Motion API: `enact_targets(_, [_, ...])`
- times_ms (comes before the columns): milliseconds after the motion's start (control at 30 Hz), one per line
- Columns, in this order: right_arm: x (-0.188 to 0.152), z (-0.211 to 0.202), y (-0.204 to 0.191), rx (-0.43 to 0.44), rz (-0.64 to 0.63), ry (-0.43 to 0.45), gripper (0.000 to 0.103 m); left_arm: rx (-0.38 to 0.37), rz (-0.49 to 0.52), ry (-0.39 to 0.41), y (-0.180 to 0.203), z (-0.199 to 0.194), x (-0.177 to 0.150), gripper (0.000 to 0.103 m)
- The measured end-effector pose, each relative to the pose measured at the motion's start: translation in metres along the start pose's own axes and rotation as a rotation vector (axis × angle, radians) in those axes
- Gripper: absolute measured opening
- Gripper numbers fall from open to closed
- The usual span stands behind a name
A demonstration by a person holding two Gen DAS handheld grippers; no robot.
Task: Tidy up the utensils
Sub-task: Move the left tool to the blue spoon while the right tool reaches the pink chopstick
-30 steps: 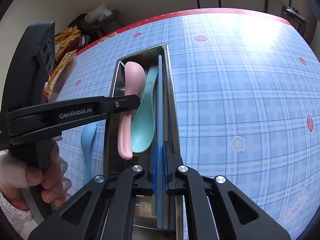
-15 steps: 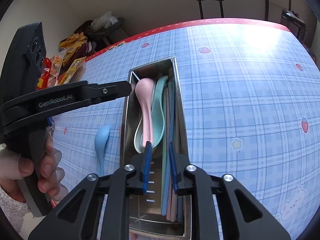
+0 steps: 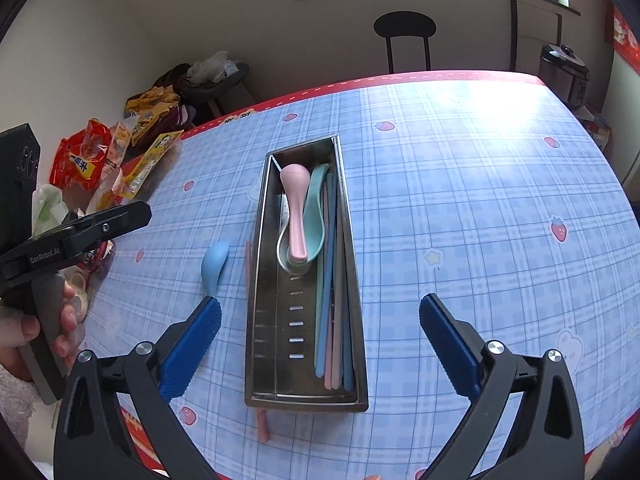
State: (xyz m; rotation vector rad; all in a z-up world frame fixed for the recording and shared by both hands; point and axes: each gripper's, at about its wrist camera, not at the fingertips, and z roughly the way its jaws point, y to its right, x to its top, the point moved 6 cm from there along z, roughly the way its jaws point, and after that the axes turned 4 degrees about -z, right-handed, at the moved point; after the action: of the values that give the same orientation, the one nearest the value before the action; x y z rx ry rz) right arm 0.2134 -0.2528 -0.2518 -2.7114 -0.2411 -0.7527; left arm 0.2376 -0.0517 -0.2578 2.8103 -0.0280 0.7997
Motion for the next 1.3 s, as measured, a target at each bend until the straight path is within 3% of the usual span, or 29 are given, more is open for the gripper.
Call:
enact_targets(400, [-0.042, -0.010, -0.019, -0.062, -0.044, -0.048, 0.097, 0.040, -0.063, -0.040, -0.029, -0.018, -0.074, 0.095])
enact_targets(700, [-0.062, -0.003, -0.042, -0.020, -0.071, -0.119, 0.097, 0.022, -0.112, -0.035, -0.051, -0.026, -0.092, 0.095])
enact_targets(767, [-0.068, 0.000, -0.048, -0.022, -0.063, -0.125, 0.084, 0.016, -0.109, -0.032, -0.054, -0.028, -0.095, 0.095])
enact_targets(833, [-0.076, 0.005, -0.054, -0.006, -0.064, -0.157, 0.057, 0.011, -0.099, -0.032, -0.056, -0.029, -0.099, 0.095])
enact_targets(867, [-0.081, 0.007, -0.058, 0.007, -0.062, -0.172, 0.053, 0.009, -0.095, -0.034, -0.057, -0.029, -0.100, 0.095])
enact_targets(933, [-0.091, 0.009, -0.066, 0.030, -0.065, -0.188, 0.034, 0.006, -0.090, -0.042, -0.061, -0.028, -0.106, 0.095])
enact_targets(1033, [-0.107, 0.015, -0.076, 0.029, -0.081, -0.219, 0.018, -0.005, -0.078, -0.057, -0.067, -0.024, -0.113, 0.094])
enact_targets(1133, [-0.118, 0.026, -0.080, 0.013, -0.071, -0.238, 0.015, -0.011, -0.046, -0.072, -0.068, -0.019, -0.118, 0.092])
enact_targets(1300, [-0.117, 0.040, -0.078, -0.038, -0.064, -0.186, 0.015, -0.030, -0.033, -0.100, -0.072, -0.009, -0.120, 0.087])
